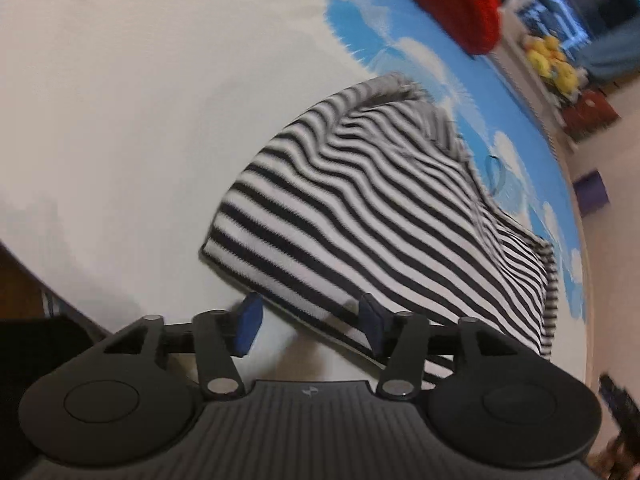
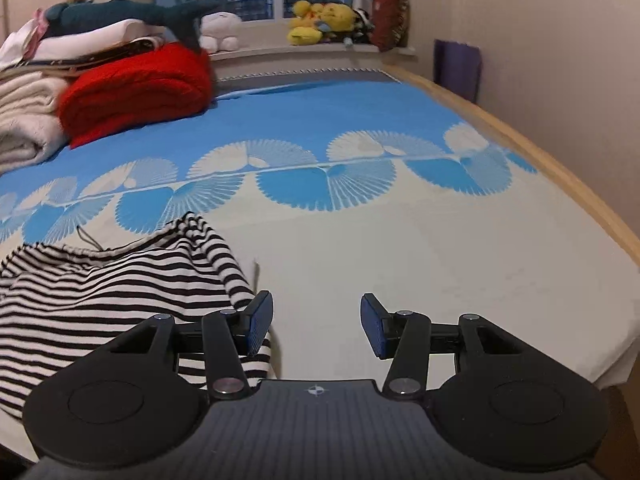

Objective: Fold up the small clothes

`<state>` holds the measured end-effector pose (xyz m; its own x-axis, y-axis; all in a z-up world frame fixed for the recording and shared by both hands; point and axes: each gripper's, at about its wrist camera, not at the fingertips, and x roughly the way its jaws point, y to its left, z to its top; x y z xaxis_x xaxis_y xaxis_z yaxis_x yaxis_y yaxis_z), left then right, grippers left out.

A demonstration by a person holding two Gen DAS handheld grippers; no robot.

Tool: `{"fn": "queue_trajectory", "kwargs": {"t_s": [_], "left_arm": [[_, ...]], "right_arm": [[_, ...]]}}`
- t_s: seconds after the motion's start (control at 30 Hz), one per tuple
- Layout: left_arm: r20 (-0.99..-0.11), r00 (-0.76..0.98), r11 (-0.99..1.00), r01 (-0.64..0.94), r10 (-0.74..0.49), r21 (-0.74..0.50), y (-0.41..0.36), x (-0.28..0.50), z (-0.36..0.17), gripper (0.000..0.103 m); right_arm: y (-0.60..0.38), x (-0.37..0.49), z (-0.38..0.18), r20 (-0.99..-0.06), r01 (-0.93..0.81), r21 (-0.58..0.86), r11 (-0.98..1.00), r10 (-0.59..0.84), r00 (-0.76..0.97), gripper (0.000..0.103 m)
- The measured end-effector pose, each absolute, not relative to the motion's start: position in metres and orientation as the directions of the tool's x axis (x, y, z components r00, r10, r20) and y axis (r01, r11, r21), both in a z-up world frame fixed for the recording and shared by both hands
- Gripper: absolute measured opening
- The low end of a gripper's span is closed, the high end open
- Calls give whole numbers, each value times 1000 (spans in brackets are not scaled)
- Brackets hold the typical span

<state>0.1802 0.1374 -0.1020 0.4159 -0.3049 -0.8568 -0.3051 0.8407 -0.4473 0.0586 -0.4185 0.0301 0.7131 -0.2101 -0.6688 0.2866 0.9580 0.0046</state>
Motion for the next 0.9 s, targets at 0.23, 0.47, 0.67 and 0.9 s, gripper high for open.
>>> {"fn": "queue_trajectory", "kwargs": {"t_s": [0.23, 0.47, 0.67, 0.9], "left_arm": [[-852, 455, 748, -463, -259, -475, 154, 182, -119, 60], [-837, 486, 757, -440, -251, -483, 151, 186, -121, 60], [-820, 507, 779, -389, -265, -492, 149, 190, -118, 12], [-767, 613, 887, -228, -191, -403, 144, 179, -71, 9]], "right_arm": [[-438, 54, 31, -673, 339, 79, 938, -200, 712, 51], [-441, 59, 26, -687, 344, 69, 936, -206, 697, 51], [-436, 63, 24, -691, 359, 51, 932, -226, 686, 51], [-425, 68, 22, -694, 372, 43, 927, -241, 679, 51]]}}
